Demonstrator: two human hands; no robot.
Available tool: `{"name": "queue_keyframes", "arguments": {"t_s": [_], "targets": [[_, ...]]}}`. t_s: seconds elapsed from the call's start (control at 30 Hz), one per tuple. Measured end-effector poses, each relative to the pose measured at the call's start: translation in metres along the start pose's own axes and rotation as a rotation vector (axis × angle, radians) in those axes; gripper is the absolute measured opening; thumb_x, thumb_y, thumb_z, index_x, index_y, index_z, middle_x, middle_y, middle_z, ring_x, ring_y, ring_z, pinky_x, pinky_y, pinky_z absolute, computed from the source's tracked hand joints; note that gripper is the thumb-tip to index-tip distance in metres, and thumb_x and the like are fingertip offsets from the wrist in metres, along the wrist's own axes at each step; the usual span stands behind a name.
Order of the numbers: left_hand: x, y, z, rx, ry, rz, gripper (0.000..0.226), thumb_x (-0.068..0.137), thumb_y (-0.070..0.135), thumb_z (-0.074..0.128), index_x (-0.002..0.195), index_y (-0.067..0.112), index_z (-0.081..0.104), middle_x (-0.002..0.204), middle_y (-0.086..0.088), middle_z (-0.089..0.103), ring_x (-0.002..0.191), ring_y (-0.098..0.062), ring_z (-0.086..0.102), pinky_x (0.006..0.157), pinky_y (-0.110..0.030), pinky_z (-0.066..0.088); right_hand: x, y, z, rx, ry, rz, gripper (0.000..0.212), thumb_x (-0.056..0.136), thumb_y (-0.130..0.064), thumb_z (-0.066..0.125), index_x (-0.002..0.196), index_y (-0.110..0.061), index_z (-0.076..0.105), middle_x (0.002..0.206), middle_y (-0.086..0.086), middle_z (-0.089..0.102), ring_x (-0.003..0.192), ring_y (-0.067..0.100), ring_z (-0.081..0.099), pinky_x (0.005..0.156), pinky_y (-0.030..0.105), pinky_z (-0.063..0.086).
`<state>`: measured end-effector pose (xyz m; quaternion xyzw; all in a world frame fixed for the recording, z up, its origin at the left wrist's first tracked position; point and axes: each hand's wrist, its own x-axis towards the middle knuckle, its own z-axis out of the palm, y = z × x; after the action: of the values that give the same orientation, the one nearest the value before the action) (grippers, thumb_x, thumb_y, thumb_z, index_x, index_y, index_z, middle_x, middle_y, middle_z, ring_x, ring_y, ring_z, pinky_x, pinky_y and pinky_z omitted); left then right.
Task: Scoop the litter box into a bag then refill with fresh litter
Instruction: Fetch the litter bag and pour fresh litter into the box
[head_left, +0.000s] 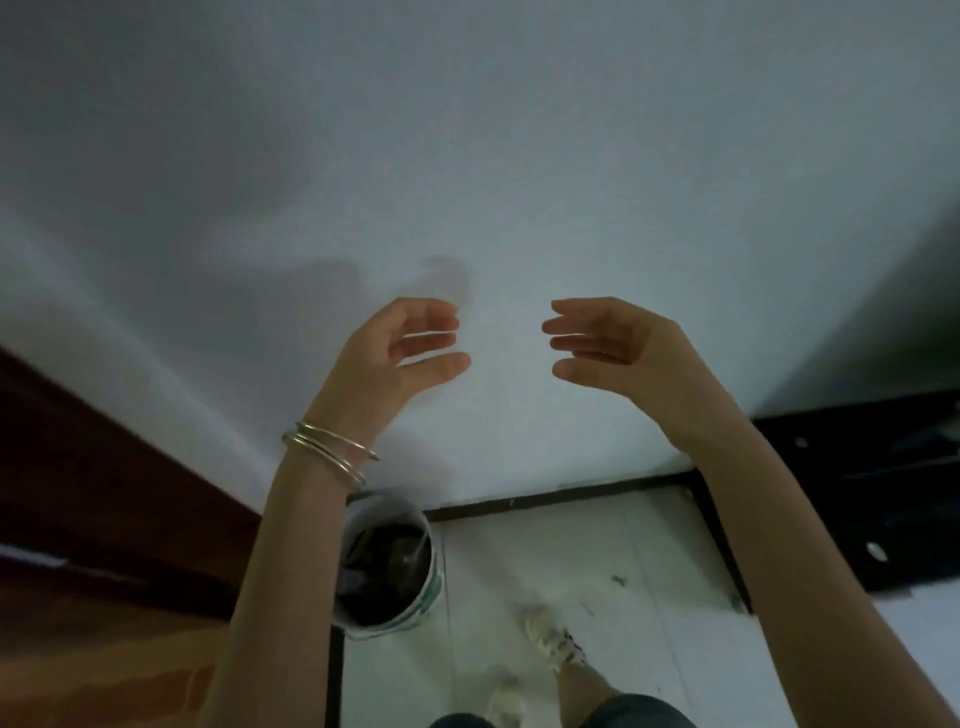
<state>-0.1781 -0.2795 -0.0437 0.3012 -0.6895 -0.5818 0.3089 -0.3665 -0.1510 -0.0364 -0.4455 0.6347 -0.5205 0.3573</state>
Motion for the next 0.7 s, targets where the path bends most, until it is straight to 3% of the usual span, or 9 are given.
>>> {"name": "queue_keyframes", "arguments": {"t_s": [0.3,0.57,0.7], "targets": [[0.016,0.02,0.144,-0.021,-0.519,0.073,0.034,0.072,0.007,0.072,0.097,0.025,0.061,0.101,0.005,0.066,0.096,-0.01,0.064,0.084,-0.022,0.052,-0.13,0.006,-0.08,-0.046,0.485,0.106,0.044,0.073,-0.008,0.073,0.111,-0.026,0.06,0.109,-0.002,0.068,0.1,0.007,0.065,0.095,0.028,0.05],[-0.031,0.046,0.297,-0.063,-0.937,0.115,0.034,0.074,0.005,0.069,0.104,0.018,0.059,0.105,0.001,0.065,0.098,-0.009,0.064,0.086,-0.02,0.051,-0.275,0.004,-0.14,-0.062,0.88,0.175,0.044,0.071,-0.01,0.074,0.109,-0.028,0.06,0.107,-0.005,0.068,0.097,0.005,0.065,0.089,0.022,0.052],[-0.072,0.061,0.368,-0.104,-1.086,0.116,0.034,0.074,0.005,0.069,0.102,0.021,0.058,0.103,0.003,0.064,0.099,-0.011,0.063,0.087,-0.02,0.051,-0.348,0.007,-0.166,-0.07,1.037,0.205,0.044,0.07,-0.011,0.074,0.109,-0.026,0.061,0.107,-0.002,0.069,0.099,0.009,0.066,0.092,0.029,0.052]]}}
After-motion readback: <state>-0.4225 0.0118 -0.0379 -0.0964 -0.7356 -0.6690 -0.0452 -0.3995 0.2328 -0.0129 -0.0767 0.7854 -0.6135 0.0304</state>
